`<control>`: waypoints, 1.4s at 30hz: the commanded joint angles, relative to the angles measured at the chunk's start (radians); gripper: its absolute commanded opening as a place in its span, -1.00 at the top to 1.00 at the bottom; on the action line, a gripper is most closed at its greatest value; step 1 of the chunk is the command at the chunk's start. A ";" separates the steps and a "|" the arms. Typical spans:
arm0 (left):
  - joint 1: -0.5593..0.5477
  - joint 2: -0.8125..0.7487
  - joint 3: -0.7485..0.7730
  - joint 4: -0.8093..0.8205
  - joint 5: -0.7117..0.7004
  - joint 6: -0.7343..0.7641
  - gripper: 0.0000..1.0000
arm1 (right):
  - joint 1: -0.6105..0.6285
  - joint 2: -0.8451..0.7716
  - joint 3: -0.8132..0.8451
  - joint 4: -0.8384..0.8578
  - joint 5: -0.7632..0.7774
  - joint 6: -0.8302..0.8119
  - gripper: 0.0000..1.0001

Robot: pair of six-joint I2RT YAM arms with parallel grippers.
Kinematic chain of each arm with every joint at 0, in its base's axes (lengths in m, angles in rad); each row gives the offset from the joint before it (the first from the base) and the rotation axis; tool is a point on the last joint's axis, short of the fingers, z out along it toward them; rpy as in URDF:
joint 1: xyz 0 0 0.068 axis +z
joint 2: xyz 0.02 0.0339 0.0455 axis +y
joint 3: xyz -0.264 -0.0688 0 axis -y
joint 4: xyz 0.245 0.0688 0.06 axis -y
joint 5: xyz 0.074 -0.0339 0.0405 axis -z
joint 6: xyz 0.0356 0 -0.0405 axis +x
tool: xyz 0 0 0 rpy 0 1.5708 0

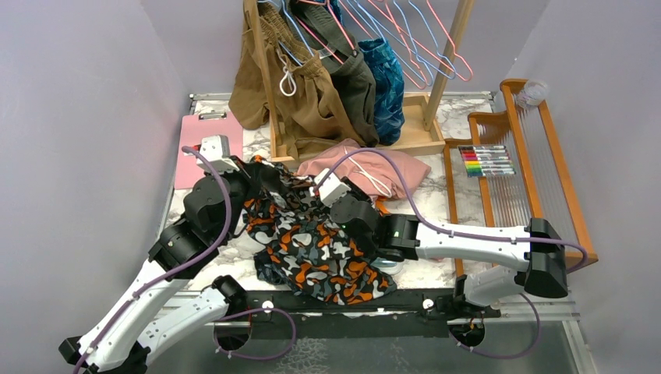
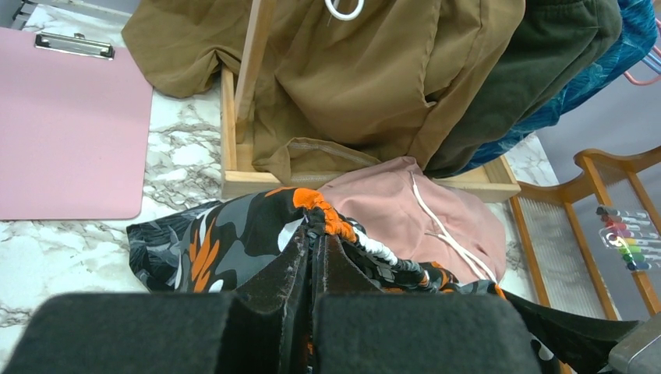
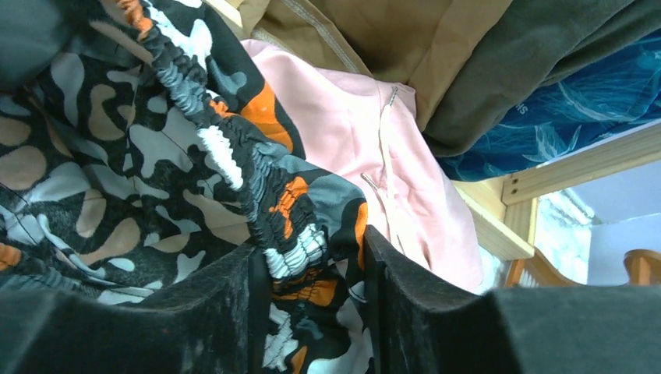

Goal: Place the shorts on the hanger
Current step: Adjust the shorts at the center of the board.

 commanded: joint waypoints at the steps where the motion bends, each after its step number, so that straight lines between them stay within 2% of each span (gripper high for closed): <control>1: 0.006 -0.022 0.020 -0.002 0.026 -0.001 1.00 | 0.005 -0.012 0.046 0.027 0.047 -0.014 0.19; 5: 0.006 -0.030 0.013 -0.009 0.030 -0.002 1.00 | 0.004 -0.067 0.082 -0.026 -0.022 -0.002 0.56; 7: 0.006 -0.033 0.008 -0.011 0.037 -0.001 1.00 | 0.004 -0.094 0.112 -0.068 -0.082 0.008 0.94; 12: 0.006 -0.036 -0.019 -0.010 0.117 0.034 1.00 | 0.003 -0.214 0.127 -0.146 -0.287 -0.012 0.98; 13: 0.006 -0.038 -0.024 -0.009 0.146 0.048 0.94 | 0.003 -0.239 0.129 -0.168 -0.318 -0.017 0.98; 18: 0.006 -0.065 -0.052 -0.008 0.293 0.119 -0.26 | 0.002 -0.328 0.132 -0.317 -0.429 -0.013 0.98; 20: 0.006 -0.079 -0.052 -0.005 0.354 0.157 -0.56 | 0.004 -0.354 0.135 -0.373 -0.464 0.000 0.98; 23: 0.006 -0.095 -0.037 -0.007 0.457 0.227 -0.79 | 0.003 -0.378 0.147 -0.431 -0.507 0.017 0.98; 27: 0.006 -0.111 0.004 -0.003 0.598 0.327 -0.87 | 0.004 -0.384 0.159 -0.480 -0.527 0.025 0.98; 34: 0.006 -0.112 0.061 -0.005 0.951 0.503 -0.89 | 0.004 -0.379 0.154 -0.488 -0.527 0.020 0.98; 42: 0.006 -0.002 0.042 -0.030 1.181 0.538 -0.89 | 0.003 -0.361 0.163 -0.488 -0.505 0.013 0.98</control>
